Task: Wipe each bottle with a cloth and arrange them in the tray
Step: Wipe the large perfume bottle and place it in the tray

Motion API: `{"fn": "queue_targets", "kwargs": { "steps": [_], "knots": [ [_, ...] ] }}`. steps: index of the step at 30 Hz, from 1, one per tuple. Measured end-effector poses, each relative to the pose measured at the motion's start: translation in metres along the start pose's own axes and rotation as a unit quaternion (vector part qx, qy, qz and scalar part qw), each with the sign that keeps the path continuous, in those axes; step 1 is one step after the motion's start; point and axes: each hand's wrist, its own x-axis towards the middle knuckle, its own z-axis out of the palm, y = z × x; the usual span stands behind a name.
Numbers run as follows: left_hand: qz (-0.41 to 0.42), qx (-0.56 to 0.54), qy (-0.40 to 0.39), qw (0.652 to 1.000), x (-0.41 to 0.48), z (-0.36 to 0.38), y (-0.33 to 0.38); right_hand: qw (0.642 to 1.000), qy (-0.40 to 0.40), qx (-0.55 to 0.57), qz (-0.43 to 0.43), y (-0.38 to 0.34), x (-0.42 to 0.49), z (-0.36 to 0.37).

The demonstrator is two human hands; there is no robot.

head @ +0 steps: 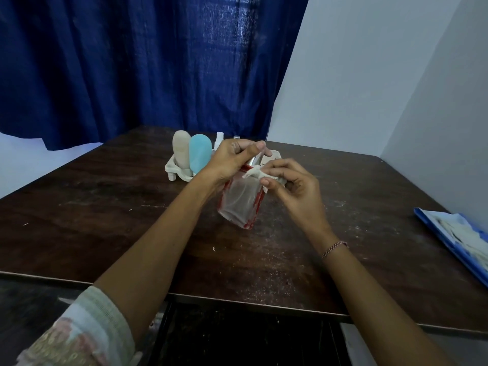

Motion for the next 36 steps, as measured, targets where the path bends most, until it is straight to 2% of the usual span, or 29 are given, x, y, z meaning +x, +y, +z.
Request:
{"fn": "queue_targets", "kwargs": {
  "steps": [4,10,15,18,21,28,36],
  "knots": [
    [0.021,-0.019,0.034,0.999,0.001,-0.003,0.001,0.999,-0.042,0.009,-0.002,0.000,0.000,0.000],
    [0.033,0.003,0.006,0.999,0.001,0.000,-0.002,0.999,-0.013,0.004,-0.033,0.004,0.001,-0.003],
    [0.016,-0.013,0.018,1.000,0.002,0.000,-0.007,0.999,-0.005,0.043,0.021,0.002,0.001,0.002],
    [0.015,-0.032,0.037,0.999,0.002,-0.001,-0.010,0.995,-0.041,0.072,0.061,0.002,0.002,0.002],
    [0.017,-0.056,0.050,0.997,0.002,0.001,-0.013,0.992,-0.068,0.092,0.058,0.000,0.001,0.002],
    [0.020,-0.060,0.072,0.995,0.003,0.010,-0.015,0.995,-0.001,0.091,0.036,0.000,0.003,0.004],
    [-0.022,-0.095,0.101,0.990,0.005,0.015,-0.015,0.998,-0.005,0.057,0.026,-0.005,0.000,0.010]
  ]
}}
